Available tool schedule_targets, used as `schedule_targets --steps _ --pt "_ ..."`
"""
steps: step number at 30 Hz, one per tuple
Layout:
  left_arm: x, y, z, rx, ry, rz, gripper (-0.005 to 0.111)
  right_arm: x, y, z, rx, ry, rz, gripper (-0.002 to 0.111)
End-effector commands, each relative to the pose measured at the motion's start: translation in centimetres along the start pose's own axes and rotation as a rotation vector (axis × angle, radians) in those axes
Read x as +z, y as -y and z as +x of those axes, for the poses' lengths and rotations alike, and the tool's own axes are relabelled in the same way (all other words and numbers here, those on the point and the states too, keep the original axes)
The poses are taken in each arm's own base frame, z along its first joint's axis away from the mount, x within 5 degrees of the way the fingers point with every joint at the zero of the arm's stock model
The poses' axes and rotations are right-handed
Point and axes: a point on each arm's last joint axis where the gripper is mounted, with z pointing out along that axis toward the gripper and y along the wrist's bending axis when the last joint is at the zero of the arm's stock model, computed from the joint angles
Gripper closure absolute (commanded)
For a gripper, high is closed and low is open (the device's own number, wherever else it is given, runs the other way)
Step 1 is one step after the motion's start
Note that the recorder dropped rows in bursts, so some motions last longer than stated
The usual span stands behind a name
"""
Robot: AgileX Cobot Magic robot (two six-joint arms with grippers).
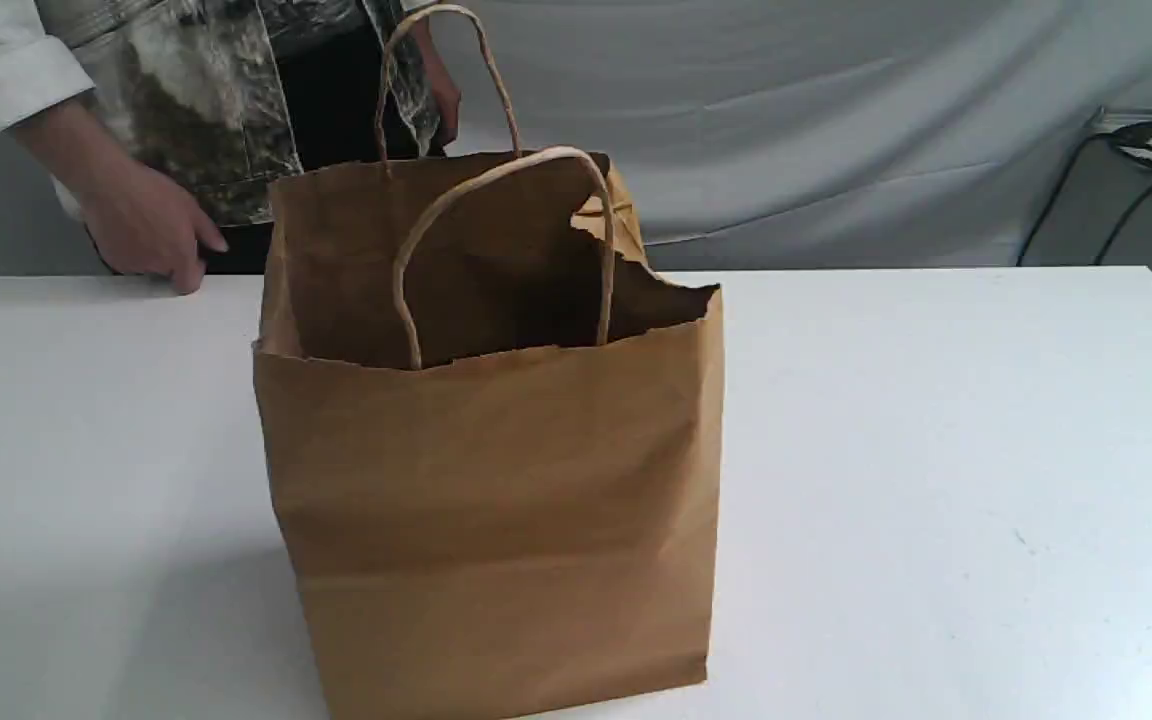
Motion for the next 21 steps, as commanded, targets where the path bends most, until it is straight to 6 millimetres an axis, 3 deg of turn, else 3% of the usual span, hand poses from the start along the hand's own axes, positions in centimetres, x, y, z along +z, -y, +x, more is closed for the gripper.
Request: schedule_targets --steps 1,7,14,21 --pt "0.00 -0.06 -0.06 -0.012 0.013 -0.005 0.048 -0.02 0.04 0.68 -0.026 -0.066 0.008 0.057" --pt "0.00 -0.06 -0.06 -0.012 0.013 -0.005 0.048 -0.06 0.54 0.95 -0.163 -0.100 0.056 0.057" --pt "0.00 -0.06 -0.06 -0.012 0.013 -0.005 0.048 -0.11 0.74 1.22 0.032 -0.124 0.087 0.057" --pt "0.00 -0.06 -0.06 -0.012 0.013 -0.005 0.048 -0.10 0.74 1.18 0.045 -0.119 0.089 0.057"
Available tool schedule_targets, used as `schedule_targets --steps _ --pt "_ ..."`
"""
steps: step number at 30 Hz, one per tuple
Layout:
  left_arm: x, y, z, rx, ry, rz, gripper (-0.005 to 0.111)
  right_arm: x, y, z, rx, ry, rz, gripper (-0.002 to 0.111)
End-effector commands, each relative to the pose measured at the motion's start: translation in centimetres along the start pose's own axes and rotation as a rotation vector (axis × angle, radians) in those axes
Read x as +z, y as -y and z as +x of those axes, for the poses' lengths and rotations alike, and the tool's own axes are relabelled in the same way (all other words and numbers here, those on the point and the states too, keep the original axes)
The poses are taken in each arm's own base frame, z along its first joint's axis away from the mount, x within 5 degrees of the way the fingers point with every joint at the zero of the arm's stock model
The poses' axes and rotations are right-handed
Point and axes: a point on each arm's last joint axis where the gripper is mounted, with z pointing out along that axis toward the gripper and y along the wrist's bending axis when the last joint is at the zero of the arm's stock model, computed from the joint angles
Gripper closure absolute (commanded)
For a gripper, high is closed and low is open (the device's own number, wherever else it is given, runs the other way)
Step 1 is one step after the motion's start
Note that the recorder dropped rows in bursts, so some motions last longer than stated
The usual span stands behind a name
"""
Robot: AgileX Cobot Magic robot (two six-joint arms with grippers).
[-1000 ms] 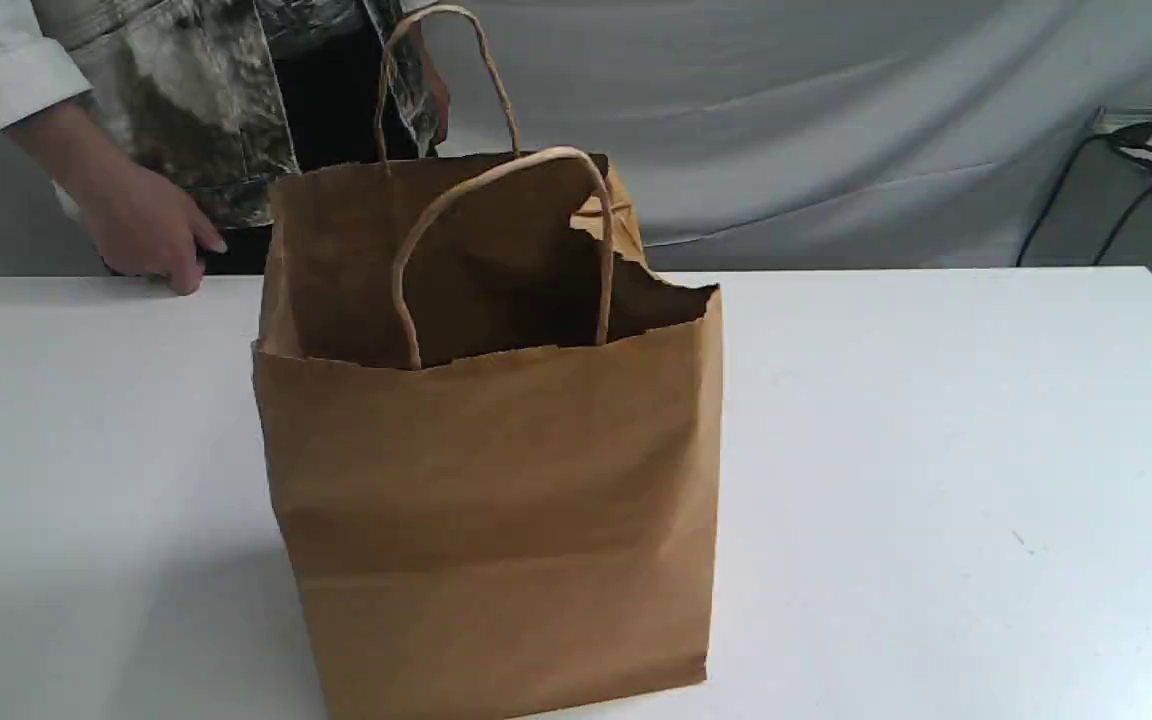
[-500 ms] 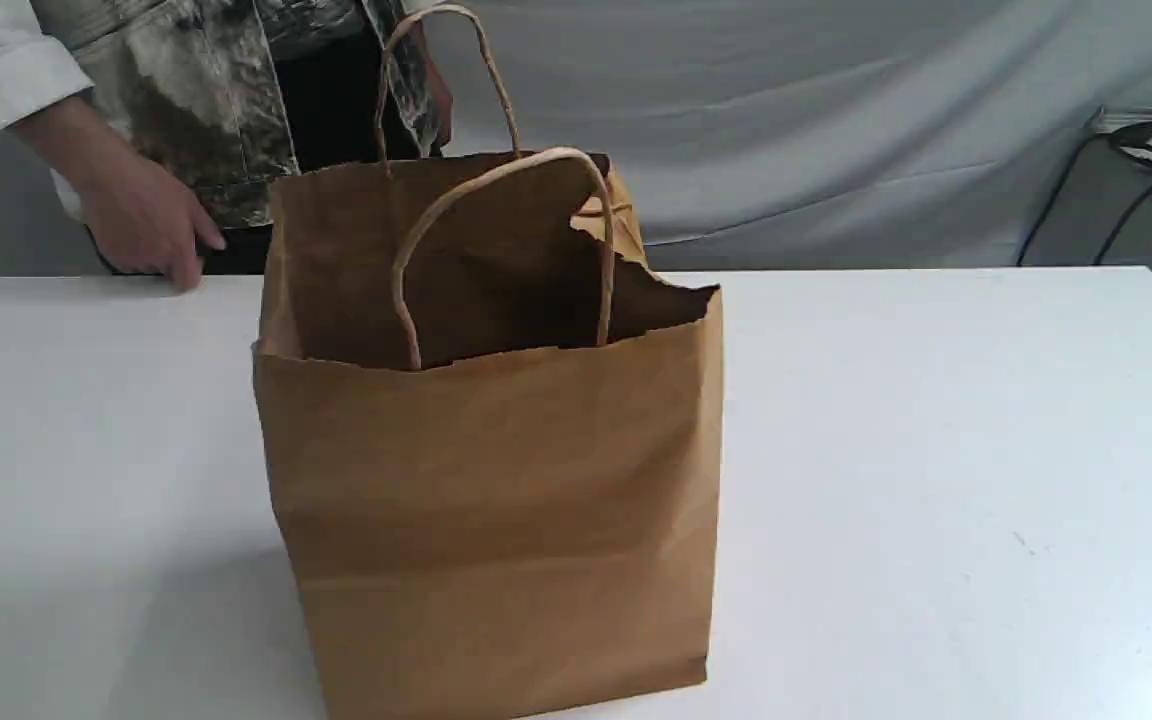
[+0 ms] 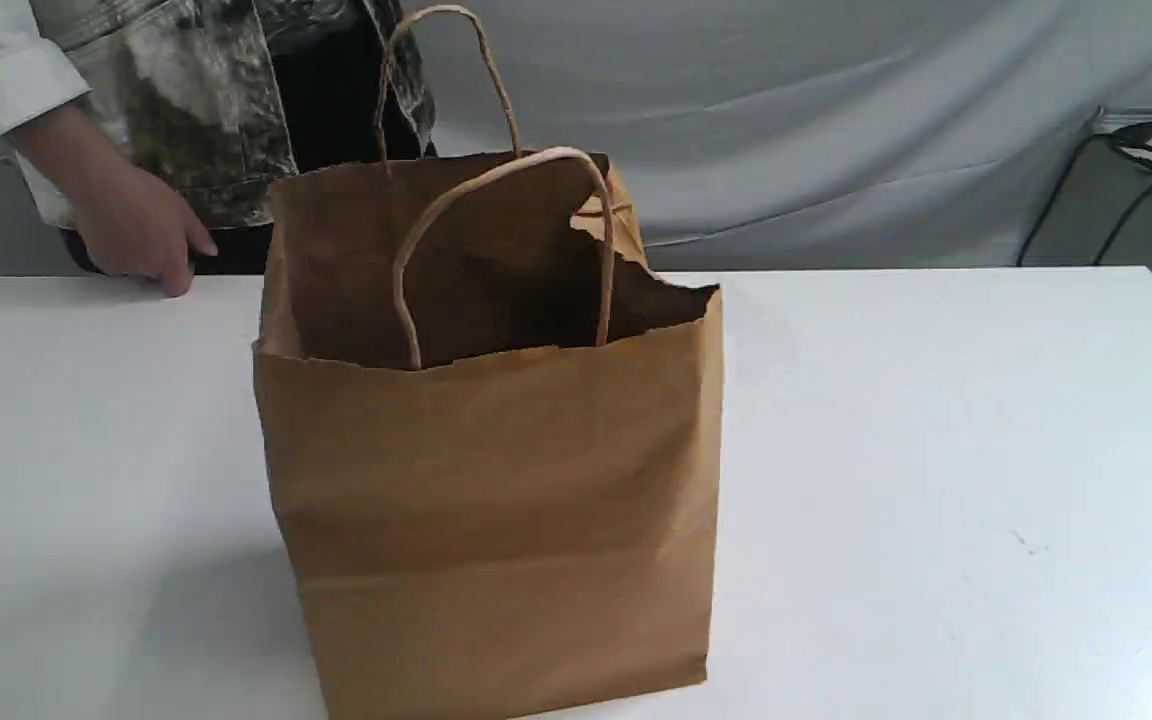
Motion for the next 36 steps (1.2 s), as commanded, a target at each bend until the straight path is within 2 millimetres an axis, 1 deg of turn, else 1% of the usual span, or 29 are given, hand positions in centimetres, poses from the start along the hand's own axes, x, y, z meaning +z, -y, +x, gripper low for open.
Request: schedule_targets --steps 1,16,17,20,22,27,31,35,36 --pt "0.00 -0.06 -0.06 -0.012 0.013 -0.005 0.048 0.01 0.06 0.07 0.003 0.002 0.011 0.057" --pt "0.00 -0.06 -0.06 -0.012 0.013 -0.005 0.048 0.01 0.06 0.06 0.003 0.003 0.011 0.057" --pt "0.00 -0.06 -0.06 -0.012 0.013 -0.005 0.048 0.01 0.04 0.01 0.011 0.009 0.008 0.057" --pt "0.00 -0.06 -0.06 -0.012 0.013 -0.005 0.048 0.00 -0.32 -0.16 0.121 0.026 -0.032 0.058" --pt "0.00 -0.06 -0.06 -0.012 0.013 -0.005 0.048 0.00 -0.35 -0.13 0.130 0.022 -0.036 0.064" --pt "0.00 -0.06 -0.06 -0.012 0.013 -0.005 0.048 0.00 -0.35 -0.13 0.130 0.022 -0.036 0.083" --pt "0.00 -0.06 -0.06 -0.012 0.013 -0.005 0.048 0.00 -0.34 -0.13 0.123 0.022 -0.034 0.094" --pt "0.00 -0.06 -0.06 -0.012 0.013 -0.005 0.048 0.00 0.05 -0.13 -0.001 0.024 0.009 0.108" --pt "0.00 -0.06 -0.06 -0.012 0.013 -0.005 0.048 0.00 0.11 -0.16 -0.020 0.028 0.017 0.108"
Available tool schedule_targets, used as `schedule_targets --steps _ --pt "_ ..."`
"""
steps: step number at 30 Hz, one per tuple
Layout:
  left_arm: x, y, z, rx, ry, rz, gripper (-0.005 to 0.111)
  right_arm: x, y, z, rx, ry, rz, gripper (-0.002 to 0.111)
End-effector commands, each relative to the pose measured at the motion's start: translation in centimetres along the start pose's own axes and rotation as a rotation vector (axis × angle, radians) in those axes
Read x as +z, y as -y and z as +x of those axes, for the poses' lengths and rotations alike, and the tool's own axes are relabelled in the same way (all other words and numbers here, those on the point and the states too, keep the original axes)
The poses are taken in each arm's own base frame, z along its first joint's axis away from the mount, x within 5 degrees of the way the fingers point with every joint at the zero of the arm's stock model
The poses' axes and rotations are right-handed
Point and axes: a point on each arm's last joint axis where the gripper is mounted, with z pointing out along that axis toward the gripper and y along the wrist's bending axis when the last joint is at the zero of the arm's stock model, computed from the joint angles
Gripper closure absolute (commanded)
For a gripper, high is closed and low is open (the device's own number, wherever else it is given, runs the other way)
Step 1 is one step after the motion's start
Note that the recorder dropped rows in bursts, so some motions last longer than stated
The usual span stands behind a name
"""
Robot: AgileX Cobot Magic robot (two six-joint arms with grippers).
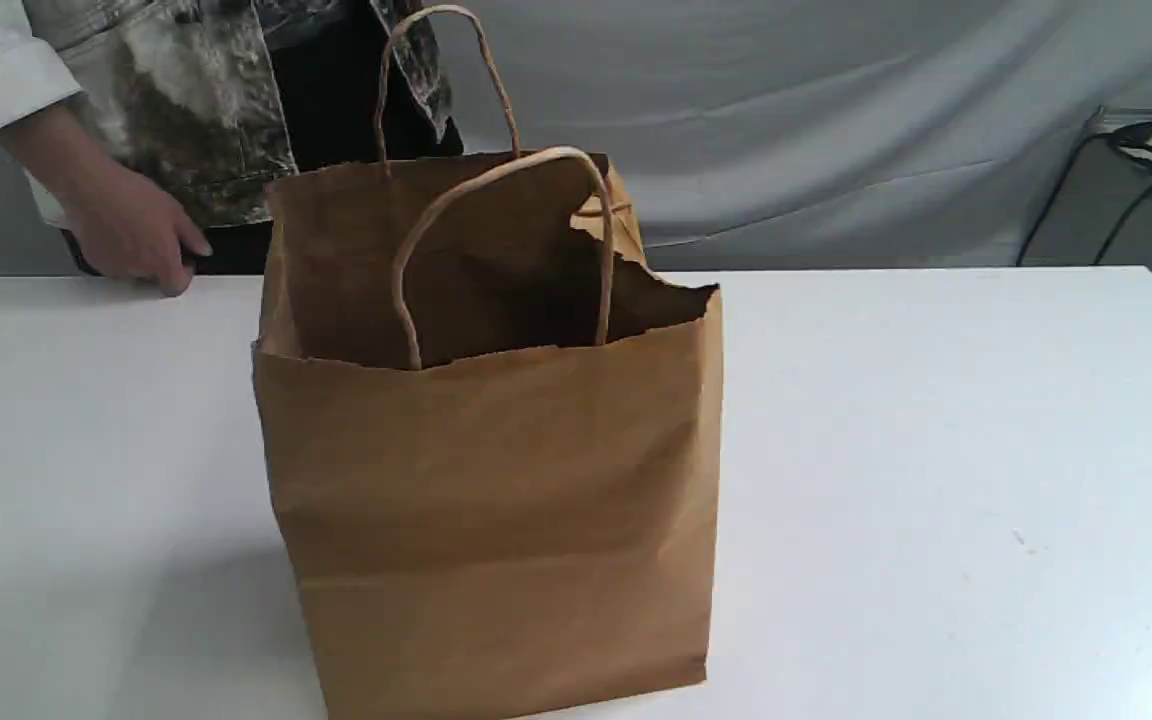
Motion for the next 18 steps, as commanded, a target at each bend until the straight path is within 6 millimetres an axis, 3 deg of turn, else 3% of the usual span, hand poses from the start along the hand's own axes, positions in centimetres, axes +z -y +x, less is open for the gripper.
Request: schedule_targets --steps 1,18 --pt "0.00 -0.06 -0.06 -0.012 0.013 -0.005 0.048 0.00 0.27 -0.12 -0.072 0.022 0.034 0.108" --pt "0.00 -0.06 -0.06 -0.012 0.013 -0.005 0.048 0.00 0.23 0.00 -0.057 0.010 0.029 0.108"
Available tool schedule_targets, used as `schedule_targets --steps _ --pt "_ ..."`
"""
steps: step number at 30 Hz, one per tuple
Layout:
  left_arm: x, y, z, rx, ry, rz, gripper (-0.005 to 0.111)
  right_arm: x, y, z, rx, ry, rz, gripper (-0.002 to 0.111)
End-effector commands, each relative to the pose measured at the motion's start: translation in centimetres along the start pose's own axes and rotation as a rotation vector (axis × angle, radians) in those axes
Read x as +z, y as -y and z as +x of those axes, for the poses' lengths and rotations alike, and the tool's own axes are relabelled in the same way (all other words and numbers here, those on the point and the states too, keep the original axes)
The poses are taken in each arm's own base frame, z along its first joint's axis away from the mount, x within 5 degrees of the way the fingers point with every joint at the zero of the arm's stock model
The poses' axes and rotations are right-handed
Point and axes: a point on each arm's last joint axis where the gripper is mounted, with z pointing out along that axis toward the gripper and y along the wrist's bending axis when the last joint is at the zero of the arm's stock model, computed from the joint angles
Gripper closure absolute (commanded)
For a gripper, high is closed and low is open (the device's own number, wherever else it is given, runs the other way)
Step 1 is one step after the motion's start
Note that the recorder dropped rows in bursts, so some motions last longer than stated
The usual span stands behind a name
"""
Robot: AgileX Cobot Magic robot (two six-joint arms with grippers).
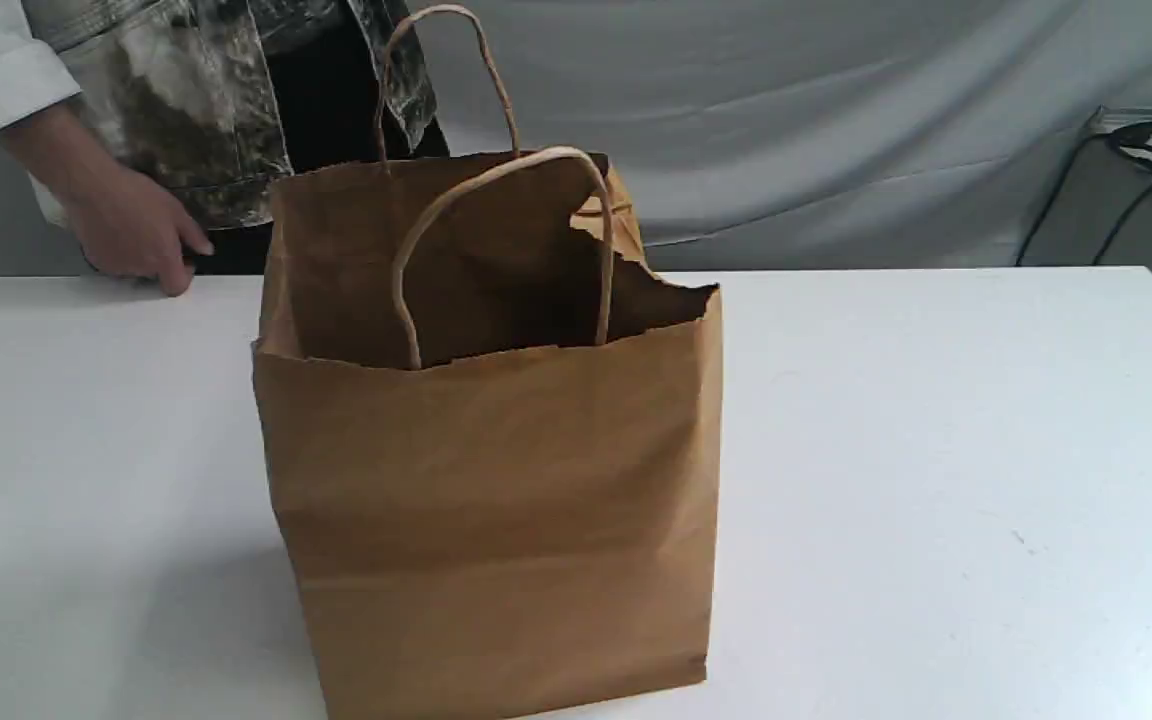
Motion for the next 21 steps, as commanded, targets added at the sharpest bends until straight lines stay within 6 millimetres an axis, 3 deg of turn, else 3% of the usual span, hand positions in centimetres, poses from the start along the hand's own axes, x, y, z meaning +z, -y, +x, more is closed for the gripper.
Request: schedule_targets --steps 1,14,21 --pt "0.0 -0.1 -0.1 -0.012 0.013 -0.005 0.048 0.0 0.0 0.0 -0.004 0.005 0.009 0.108" --pt "0.0 -0.1 -0.1 -0.012 0.015 -0.006 0.048 0.0 0.0 0.0 -0.004 0.005 0.009 0.108" --pt "-0.1 -1.5 -1.0 0.103 0.183 -0.157 0.048 0.0 0.0 0.0 -0.004 0.005 0.009 0.108"
